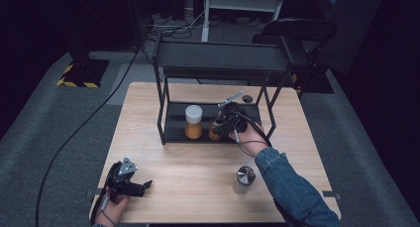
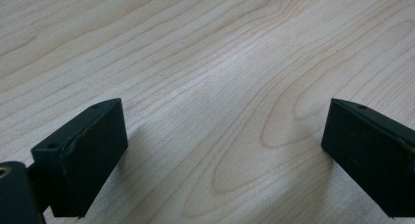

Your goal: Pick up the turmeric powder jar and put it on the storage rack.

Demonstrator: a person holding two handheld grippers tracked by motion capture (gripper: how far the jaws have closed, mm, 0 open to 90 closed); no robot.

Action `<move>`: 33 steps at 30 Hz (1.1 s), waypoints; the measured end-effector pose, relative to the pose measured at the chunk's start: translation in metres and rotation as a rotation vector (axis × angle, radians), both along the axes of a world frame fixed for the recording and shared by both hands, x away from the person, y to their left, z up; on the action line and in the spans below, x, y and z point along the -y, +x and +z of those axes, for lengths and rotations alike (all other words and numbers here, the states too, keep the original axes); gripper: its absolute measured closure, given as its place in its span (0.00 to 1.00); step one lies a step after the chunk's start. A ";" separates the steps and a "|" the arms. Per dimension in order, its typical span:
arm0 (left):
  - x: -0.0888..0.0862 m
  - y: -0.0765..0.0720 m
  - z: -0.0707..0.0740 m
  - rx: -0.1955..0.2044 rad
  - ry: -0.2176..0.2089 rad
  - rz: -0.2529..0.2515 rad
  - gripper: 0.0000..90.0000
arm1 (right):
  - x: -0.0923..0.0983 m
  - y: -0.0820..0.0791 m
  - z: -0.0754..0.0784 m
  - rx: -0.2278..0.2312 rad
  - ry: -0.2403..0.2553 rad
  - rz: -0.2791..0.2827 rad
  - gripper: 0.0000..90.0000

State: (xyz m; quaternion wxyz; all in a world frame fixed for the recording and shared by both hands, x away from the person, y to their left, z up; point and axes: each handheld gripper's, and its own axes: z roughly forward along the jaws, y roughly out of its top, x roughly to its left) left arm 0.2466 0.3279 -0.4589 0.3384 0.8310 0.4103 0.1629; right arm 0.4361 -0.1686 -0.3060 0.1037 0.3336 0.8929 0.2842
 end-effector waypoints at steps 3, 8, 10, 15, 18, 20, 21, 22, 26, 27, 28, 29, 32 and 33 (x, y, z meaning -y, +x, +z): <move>0.000 0.000 0.000 0.000 0.000 0.000 0.04 | 0.002 -0.008 0.005 0.008 0.001 0.006 0.11; 0.000 0.000 0.000 0.001 -0.001 0.005 0.04 | 0.006 -0.027 0.012 0.017 0.008 0.020 0.11; 0.000 0.000 0.000 0.001 -0.001 0.005 0.04 | 0.008 -0.032 0.013 0.023 0.016 0.026 0.11; 0.000 0.000 0.000 0.000 -0.001 0.006 0.04 | 0.015 -0.045 0.015 0.034 0.032 0.033 0.11; 0.000 0.000 0.000 0.001 -0.001 0.006 0.04 | 0.015 -0.055 0.015 0.049 0.020 0.041 0.11; 0.000 0.000 0.000 0.001 -0.002 0.006 0.04 | 0.018 -0.061 0.015 0.057 0.023 0.050 0.11; 0.000 0.000 0.000 0.001 -0.001 0.006 0.04 | 0.019 -0.064 0.015 0.056 0.026 0.049 0.11; 0.000 0.000 0.000 0.001 -0.001 0.006 0.04 | 0.021 -0.067 0.015 0.058 0.028 0.052 0.11; 0.000 0.000 0.000 0.001 -0.001 0.006 0.04 | 0.026 -0.077 0.016 0.066 0.028 0.054 0.11; 0.000 0.000 0.000 0.001 -0.001 0.006 0.04 | 0.027 -0.080 0.016 0.067 0.031 0.053 0.11; 0.000 0.000 0.000 0.001 -0.001 0.006 0.04 | 0.029 -0.082 0.016 0.066 0.035 0.053 0.11; 0.000 0.000 0.000 0.001 -0.001 0.006 0.04 | 0.030 -0.084 0.016 0.066 0.036 0.055 0.11; 0.000 0.000 0.000 0.000 -0.001 0.006 0.04 | 0.033 -0.091 0.016 0.069 0.040 0.060 0.11; 0.000 0.000 0.000 0.001 -0.001 0.006 0.04 | 0.034 -0.093 0.016 0.068 0.042 0.061 0.11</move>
